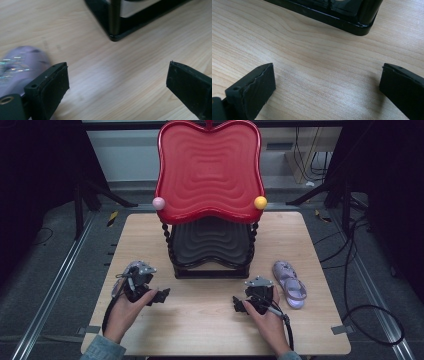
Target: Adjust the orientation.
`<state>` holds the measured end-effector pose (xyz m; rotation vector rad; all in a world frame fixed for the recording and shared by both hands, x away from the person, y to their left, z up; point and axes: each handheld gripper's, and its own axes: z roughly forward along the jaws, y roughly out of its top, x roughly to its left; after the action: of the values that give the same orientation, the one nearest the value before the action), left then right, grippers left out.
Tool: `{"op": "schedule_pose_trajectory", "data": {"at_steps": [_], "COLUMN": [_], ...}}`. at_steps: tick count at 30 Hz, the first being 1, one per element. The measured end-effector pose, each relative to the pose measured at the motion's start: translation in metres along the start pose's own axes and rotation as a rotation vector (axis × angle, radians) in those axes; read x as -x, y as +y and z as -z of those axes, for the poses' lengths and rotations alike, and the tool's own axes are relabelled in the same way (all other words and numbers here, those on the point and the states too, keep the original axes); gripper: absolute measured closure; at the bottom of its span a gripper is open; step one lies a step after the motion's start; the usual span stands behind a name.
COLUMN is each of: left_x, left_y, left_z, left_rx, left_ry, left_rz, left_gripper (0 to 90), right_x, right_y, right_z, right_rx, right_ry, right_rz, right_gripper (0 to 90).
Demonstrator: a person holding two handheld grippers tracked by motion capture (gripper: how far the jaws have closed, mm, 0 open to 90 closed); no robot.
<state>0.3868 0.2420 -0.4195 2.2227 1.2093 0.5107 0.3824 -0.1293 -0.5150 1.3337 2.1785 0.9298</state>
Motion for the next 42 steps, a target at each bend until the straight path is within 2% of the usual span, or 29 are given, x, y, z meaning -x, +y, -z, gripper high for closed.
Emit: {"op": "schedule_pose_trajectory", "data": {"at_steps": [3, 7, 12, 16, 21, 25, 32, 35, 37, 42], "left_x": [-0.014, -0.033, -0.054, -0.068, -0.081, -0.089, -0.102, -0.105, -0.108, -0.120], "left_y": [0.006, 0.005, -0.001, -0.009, -0.016, -0.019, -0.024, -0.026, -0.027, -0.031], "left_z": [0.013, 0.020, 0.028, 0.031, 0.035, 0.038, 0.036, 0.035, 0.033, 0.022], "left_rx": [-0.010, -0.026, -0.043, -0.065, -0.103, -0.138, -0.227, -0.247, -0.281, -0.360], "left_ry": [0.039, 0.058, 0.079, 0.097, 0.108, 0.107, 0.088, 0.092, 0.093, 0.066], "left_rz": [-0.005, 0.024, 0.063, 0.077, 0.085, 0.091, 0.098, 0.099, 0.092, 0.110], "left_gripper": [3.8, 4.1, 5.8, 8.0, 15.5, 22.4, 30.6, 35.7, 36.4, 42.1], "right_x": [0.000, 0.000, 0.000, 0.000, 0.000, 0.001, 0.001, 0.001, 0.001, 0.001], "right_y": [0.000, 0.000, 0.000, 0.000, 0.000, 0.000, 0.000, 0.000, 0.000, 0.000], "right_z": [0.000, 0.000, 0.000, 0.000, 0.000, 0.000, 0.000, 0.000, 0.000, 0.000], "right_rx": [-0.002, -0.001, -0.001, -0.002, -0.002, -0.002, -0.001, -0.001, -0.001, -0.001], "right_ry": [0.000, 0.000, 0.001, 0.002, 0.003, 0.004, 0.008, 0.007, 0.007, 0.007], "right_rz": [-0.002, -0.002, 0.001, -0.002, 0.002, 0.003, 0.005, 0.005, 0.005, 0.005], "right_gripper": [0.7, 0.7, 0.7, 0.7, 0.7, 0.7, 0.7, 0.6, 0.7, 0.7]}}
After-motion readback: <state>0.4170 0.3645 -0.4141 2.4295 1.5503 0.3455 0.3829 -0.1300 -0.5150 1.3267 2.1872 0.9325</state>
